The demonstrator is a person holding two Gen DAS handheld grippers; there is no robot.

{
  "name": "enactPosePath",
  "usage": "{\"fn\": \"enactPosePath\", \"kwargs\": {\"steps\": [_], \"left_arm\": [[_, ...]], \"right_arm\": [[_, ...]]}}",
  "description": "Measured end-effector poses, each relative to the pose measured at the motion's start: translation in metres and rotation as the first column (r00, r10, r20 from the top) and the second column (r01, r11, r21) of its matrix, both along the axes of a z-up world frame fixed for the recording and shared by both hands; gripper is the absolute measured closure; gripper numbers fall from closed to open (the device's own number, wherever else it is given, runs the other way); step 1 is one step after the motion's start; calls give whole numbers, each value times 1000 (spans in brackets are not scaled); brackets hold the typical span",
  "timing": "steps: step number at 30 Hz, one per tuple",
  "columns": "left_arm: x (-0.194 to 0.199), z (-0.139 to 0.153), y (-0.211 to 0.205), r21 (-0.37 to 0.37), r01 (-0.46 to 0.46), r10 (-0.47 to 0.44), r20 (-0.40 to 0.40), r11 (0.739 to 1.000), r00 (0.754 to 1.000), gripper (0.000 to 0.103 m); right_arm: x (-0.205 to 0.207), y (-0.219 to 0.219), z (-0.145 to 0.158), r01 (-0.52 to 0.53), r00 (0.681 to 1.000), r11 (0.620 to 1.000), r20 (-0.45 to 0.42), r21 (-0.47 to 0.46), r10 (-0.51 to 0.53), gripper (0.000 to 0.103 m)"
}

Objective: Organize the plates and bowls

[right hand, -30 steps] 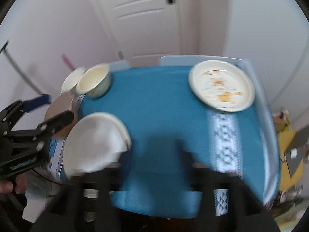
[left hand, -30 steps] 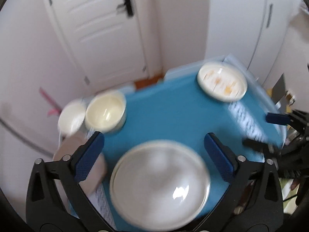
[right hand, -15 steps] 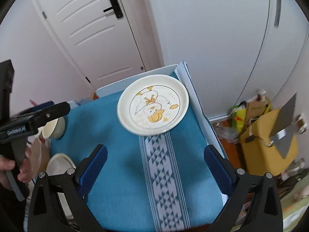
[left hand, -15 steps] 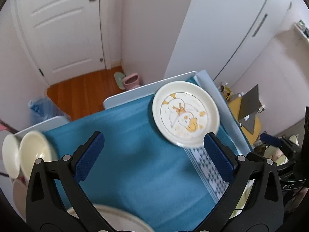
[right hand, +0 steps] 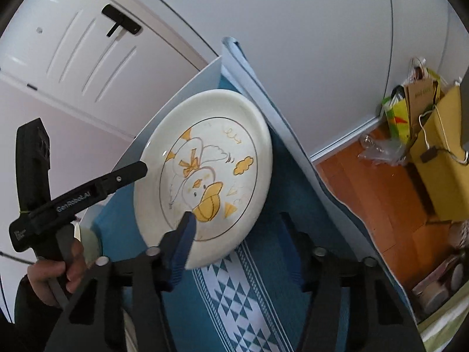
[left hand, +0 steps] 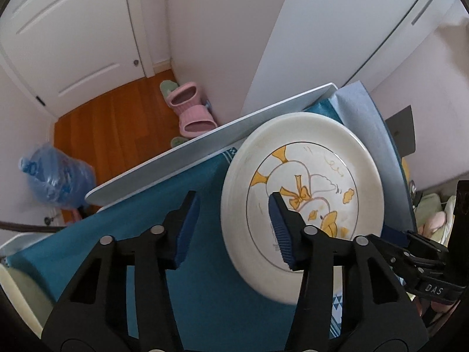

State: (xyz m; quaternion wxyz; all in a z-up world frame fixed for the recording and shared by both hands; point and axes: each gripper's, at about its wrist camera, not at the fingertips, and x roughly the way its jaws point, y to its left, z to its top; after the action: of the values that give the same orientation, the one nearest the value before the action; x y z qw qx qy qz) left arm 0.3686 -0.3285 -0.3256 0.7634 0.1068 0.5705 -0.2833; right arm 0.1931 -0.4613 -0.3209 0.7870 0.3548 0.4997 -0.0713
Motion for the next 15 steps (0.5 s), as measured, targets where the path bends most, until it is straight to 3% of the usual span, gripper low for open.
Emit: {"fn": "enactPosePath", "kwargs": {"steps": [2,4,7,12,15], "left_arm": [[5,-5,-3,11,12,-12,-5,1000,1000,66],[9,-11,-6,22,21,-21,-11,1000,1000,69],[11,-16,-9,40,27,-27,0,999,1000,83],[9,-22,-15,55,51,-52,14,997,999,84],[9,-21,-14,58,55,-56,11,997,998,84]], "right_arm": [[5,-1,-5,0,1000,1000,-2,7,0,68],[10,-1,-8,-3,1000,1000,-13,5,4,69],[14,-3,-9,16,1000,1000,-21,0,-16,76],[14,-5,-10,52,998,998,-28,-17,-53,89],[13,-8,-10,65,998,998,-25,-5,-65,89]]}}
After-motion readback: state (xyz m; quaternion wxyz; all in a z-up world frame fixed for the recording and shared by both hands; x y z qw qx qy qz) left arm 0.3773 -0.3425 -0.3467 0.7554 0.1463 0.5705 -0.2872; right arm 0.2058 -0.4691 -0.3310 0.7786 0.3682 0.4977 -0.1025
